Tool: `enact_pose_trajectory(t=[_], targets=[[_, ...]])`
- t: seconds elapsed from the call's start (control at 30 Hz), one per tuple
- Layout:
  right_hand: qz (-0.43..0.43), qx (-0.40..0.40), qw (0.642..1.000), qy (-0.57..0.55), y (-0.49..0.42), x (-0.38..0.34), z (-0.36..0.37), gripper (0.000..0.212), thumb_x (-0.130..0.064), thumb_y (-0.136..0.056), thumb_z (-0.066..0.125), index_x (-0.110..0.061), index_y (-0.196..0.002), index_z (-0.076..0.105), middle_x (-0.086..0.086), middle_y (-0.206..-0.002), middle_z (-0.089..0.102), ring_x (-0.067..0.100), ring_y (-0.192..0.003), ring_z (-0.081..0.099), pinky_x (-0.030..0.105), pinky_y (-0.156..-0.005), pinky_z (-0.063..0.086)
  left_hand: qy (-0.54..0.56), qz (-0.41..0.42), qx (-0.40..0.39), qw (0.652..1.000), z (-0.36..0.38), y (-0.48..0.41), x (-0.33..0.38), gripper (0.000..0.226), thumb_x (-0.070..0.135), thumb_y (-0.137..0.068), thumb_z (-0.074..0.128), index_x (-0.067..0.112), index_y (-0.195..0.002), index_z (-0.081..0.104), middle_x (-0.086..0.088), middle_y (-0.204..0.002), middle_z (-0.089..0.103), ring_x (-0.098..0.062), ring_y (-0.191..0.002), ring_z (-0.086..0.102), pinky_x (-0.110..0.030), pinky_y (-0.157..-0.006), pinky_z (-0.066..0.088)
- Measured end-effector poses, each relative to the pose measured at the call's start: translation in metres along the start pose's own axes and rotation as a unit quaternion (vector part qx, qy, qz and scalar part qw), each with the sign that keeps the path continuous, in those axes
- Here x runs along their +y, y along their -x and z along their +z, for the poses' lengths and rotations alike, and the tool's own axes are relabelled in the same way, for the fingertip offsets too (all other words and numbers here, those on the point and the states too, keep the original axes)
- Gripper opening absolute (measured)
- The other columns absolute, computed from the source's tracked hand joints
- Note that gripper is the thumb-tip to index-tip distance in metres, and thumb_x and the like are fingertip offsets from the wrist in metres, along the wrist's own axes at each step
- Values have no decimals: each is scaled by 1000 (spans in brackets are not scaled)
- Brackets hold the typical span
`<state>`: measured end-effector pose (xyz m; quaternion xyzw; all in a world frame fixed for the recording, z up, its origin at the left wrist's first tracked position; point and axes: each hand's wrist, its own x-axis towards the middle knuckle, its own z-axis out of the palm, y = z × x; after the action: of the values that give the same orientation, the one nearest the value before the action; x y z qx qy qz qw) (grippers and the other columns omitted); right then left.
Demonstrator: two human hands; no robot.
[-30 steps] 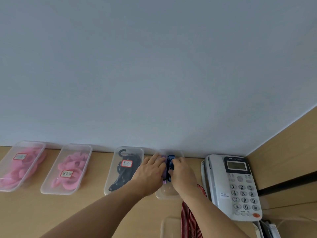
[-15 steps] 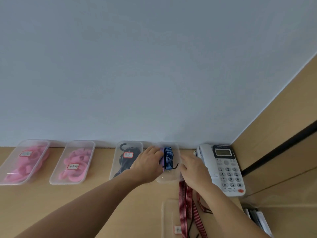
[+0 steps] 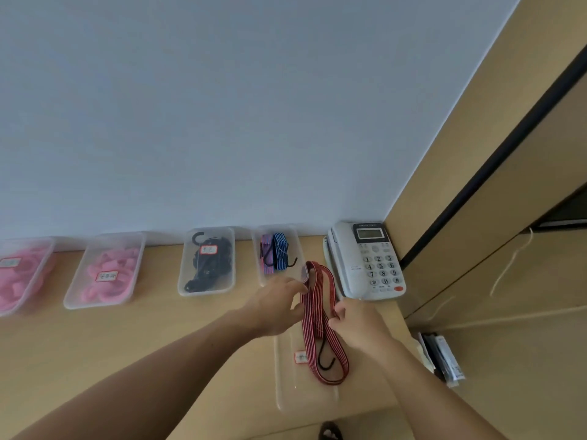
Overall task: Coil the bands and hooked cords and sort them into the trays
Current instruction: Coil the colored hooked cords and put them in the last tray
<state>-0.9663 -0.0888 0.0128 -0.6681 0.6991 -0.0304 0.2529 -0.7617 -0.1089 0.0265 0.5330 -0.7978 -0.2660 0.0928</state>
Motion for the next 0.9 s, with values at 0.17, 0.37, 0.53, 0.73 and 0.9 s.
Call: enact_pose_trajectory(t=[0.17, 0.37, 0.53, 0.73, 0.9], targets=[[-2, 31, 998, 45, -4, 20, 18, 21, -32, -89, 60, -17, -104, 59, -2, -102, 60, 16, -87, 60, 27, -67, 46, 12, -71, -5, 997, 7, 2, 13, 42, 33, -96, 52, 24, -136, 53, 5, -140, 55, -13, -127, 50, -29, -104, 39], [-66, 28, 994, 87, -17, 46, 20, 29, -30, -91, 59, -21, -118, 54, -3, -113, 64, 20, -98, 64, 29, -71, 49, 19, -127, -13, 992, 25, 3, 34, 40, 32, -95, 53, 25, -135, 54, 6, -138, 57, -13, -124, 52, -28, -101, 41], [-90, 0, 985, 148, -20, 54, 22, 20, -29, -94, 52, -23, -111, 60, -2, -106, 69, 21, -98, 66, 31, -77, 52, 23, -153, -11, 988, 30, 3, 45, 40, 33, -95, 53, 25, -135, 54, 6, -137, 57, -13, -124, 52, -27, -101, 41], [-93, 43, 995, 20, -21, 37, -22, 15, -37, -82, 64, -24, -74, 65, -7, -77, 61, 12, -71, 61, 24, -54, 41, 40, -128, 34, 990, 7, -10, 60, 44, 27, -94, 56, 23, -137, 53, 5, -138, 57, -11, -125, 51, -21, -99, 37], [-15, -41, 929, -369, -11, 10, -90, 16, -23, -82, 72, -8, -79, 69, -2, -59, 64, 9, -55, 58, 24, -54, 40, 98, -84, 50, 990, -26, -24, 89, 46, 31, -94, 56, 24, -140, 50, 6, -138, 57, -10, -124, 53, -25, -102, 41]])
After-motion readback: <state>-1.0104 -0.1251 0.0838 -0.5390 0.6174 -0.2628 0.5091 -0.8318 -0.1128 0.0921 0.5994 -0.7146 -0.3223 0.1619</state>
